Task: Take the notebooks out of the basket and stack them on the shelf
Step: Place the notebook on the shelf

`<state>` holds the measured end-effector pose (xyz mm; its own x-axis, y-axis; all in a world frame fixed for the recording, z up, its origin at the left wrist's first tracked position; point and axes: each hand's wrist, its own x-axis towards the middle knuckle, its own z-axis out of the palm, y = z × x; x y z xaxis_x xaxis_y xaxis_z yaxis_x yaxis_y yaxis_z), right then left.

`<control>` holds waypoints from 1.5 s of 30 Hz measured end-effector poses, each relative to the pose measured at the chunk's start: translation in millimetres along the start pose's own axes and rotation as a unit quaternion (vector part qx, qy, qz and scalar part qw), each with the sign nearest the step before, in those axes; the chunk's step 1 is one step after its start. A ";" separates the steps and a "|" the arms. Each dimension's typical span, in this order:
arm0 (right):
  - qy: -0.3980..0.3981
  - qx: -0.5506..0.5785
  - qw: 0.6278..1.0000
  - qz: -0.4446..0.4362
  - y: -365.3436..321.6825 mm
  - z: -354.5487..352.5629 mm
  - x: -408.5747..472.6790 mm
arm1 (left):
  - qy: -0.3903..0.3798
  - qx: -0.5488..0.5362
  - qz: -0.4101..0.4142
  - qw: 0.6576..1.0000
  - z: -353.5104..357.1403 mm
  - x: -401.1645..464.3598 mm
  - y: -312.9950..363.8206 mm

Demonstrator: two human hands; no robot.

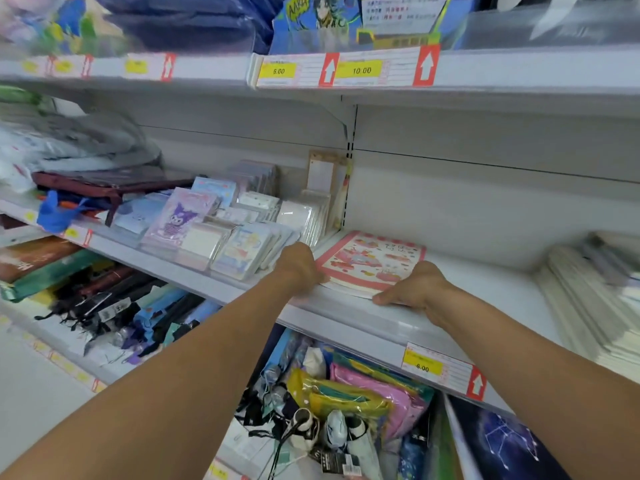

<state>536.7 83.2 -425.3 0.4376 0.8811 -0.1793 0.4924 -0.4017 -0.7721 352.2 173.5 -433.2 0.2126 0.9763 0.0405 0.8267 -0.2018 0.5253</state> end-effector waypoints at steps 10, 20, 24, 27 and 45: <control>0.073 -0.139 0.983 -0.092 -1.3 12.0 14.4 | 0.059 0.053 0.000 0.997 -3.0 18.6 -12.3; 0.103 -0.147 0.979 -0.102 1.1 18.2 18.4 | 0.052 0.002 0.001 0.999 -3.3 18.1 -16.8; 0.111 -0.092 0.986 -0.078 2.6 15.0 16.5 | 0.013 -0.007 0.016 1.000 -11.7 14.7 -23.7; 0.101 -0.116 0.983 -0.097 0.2 13.1 13.2 | 0.008 0.010 0.036 0.999 -22.7 1.4 -26.6; 0.116 -0.215 0.958 -0.152 10.2 13.2 7.2 | 0.184 -0.095 0.132 0.969 -19.2 -80.7 -23.7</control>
<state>535.0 88.8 -442.6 0.3564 0.9141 0.1932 0.8659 -0.2455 -0.4357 305.5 101.0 -432.5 0.1734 0.8617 0.4769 0.6511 -0.4637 0.6009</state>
